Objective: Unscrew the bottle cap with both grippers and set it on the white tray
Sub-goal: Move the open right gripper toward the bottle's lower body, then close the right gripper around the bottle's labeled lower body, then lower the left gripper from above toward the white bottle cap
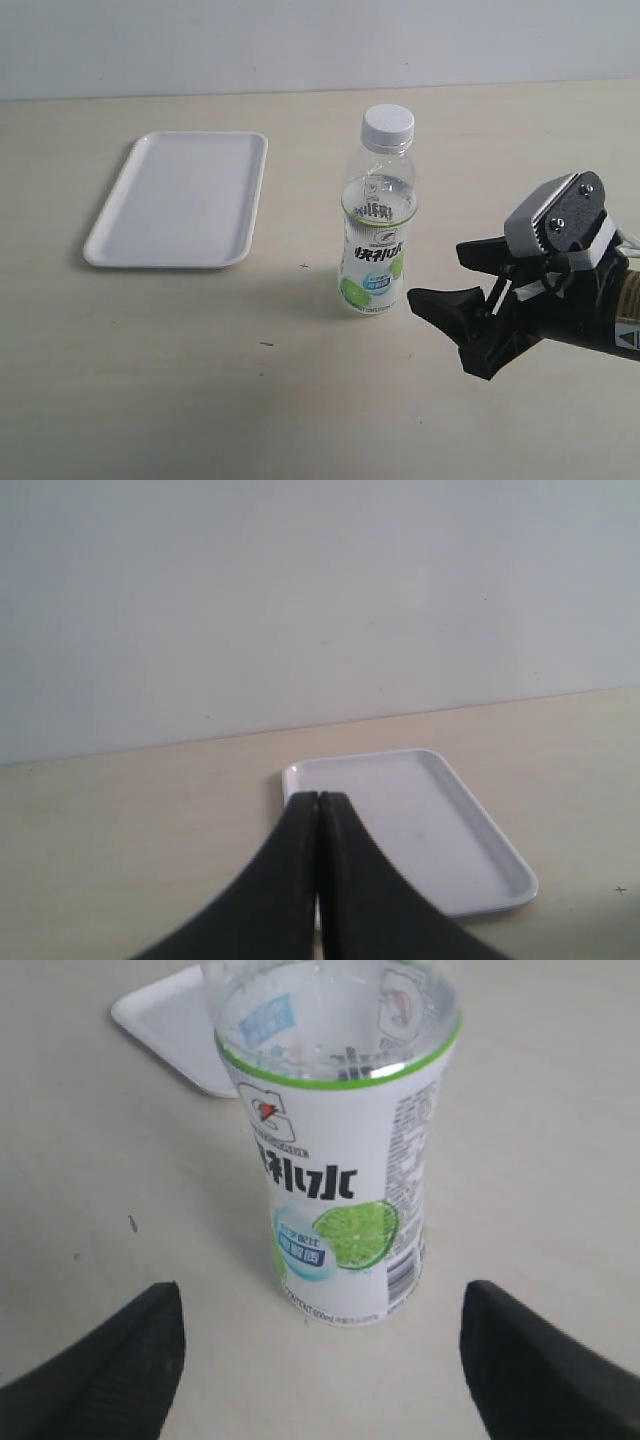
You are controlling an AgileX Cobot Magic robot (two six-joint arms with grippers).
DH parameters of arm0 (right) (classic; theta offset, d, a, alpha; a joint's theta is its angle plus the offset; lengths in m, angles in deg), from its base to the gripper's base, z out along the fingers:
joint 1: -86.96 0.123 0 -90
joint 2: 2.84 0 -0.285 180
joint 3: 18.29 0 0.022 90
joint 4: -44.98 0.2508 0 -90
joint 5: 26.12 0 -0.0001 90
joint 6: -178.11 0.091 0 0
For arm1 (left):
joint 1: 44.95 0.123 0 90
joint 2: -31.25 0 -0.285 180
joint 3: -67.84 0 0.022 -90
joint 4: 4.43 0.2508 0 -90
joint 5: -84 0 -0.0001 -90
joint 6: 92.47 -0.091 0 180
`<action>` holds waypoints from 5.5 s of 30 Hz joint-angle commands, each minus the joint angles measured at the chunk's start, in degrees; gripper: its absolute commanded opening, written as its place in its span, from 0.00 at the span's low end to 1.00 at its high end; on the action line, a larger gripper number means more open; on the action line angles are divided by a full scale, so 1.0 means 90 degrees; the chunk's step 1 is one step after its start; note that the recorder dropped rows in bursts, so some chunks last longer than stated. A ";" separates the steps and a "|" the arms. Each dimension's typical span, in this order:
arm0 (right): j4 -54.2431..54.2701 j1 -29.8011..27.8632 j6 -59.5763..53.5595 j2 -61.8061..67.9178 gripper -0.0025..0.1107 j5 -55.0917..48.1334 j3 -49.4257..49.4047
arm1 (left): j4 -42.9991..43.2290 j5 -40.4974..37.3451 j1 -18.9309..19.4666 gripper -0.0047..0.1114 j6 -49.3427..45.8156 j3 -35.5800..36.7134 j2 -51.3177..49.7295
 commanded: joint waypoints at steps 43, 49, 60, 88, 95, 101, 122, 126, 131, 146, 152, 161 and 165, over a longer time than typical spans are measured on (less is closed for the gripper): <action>-0.0033 0.0007 -0.1258 0.1657 0.73 0.1118 0.0861 | 0.0010 0.0032 0.0011 0.04 -0.0005 -0.0016 0.0035; -0.0082 0.0007 -0.1269 0.1657 0.73 0.1383 0.0861 | 0.0010 0.0032 0.0011 0.04 -0.0005 -0.0016 0.0035; -0.0141 0.0007 -0.1265 0.1914 0.79 0.1566 0.1092 | 0.0010 0.0032 0.0011 0.04 -0.0005 -0.0016 0.0035; -0.0575 0.0007 -0.1233 0.2895 0.79 0.1760 0.2000 | 0.0010 0.0032 0.0011 0.04 -0.0005 -0.0016 0.0035; -0.0728 0.0007 -0.1255 0.2910 0.77 0.1814 0.2074 | 0.0010 0.0032 0.0011 0.04 -0.0005 -0.0016 0.0035; -0.0777 0.0007 -0.1225 0.3042 0.77 0.1828 0.2320 | 0.0010 0.0032 0.0011 0.04 -0.0005 -0.0016 0.0035; -0.0803 0.0081 -0.1115 0.3428 0.23 0.1859 0.2560 | 0.0010 0.0032 0.0011 0.04 -0.0005 -0.0016 0.0035; -0.0685 0.0081 -0.1115 0.3428 0.02 0.1891 0.2560 | 0.0010 0.0032 0.0011 0.04 -0.0005 -0.0016 0.0035; -0.0392 0.0081 -0.0996 0.3336 0.02 0.1968 0.2560 | 0.0010 0.0032 0.0011 0.04 -0.0005 -0.0016 0.0035; -0.0539 0.0081 -0.0948 0.3351 0.02 0.1953 0.2560 | 0.0010 0.0032 0.0011 0.04 -0.0311 -0.0016 0.0035; -0.0526 0.0081 -0.1006 0.3351 0.02 0.1941 0.2560 | -0.0398 0.0758 0.0011 0.04 0.0481 -0.0016 0.0035; -0.0515 0.0081 -0.1065 0.3351 0.02 0.1941 0.2560 | -0.0992 0.2863 0.0011 0.04 0.3541 -0.0016 0.0035; -0.0529 0.0081 -0.1065 0.3351 0.02 0.1941 0.2560 | 0.0088 0.3032 -0.0003 0.04 0.4209 -0.0496 -0.0514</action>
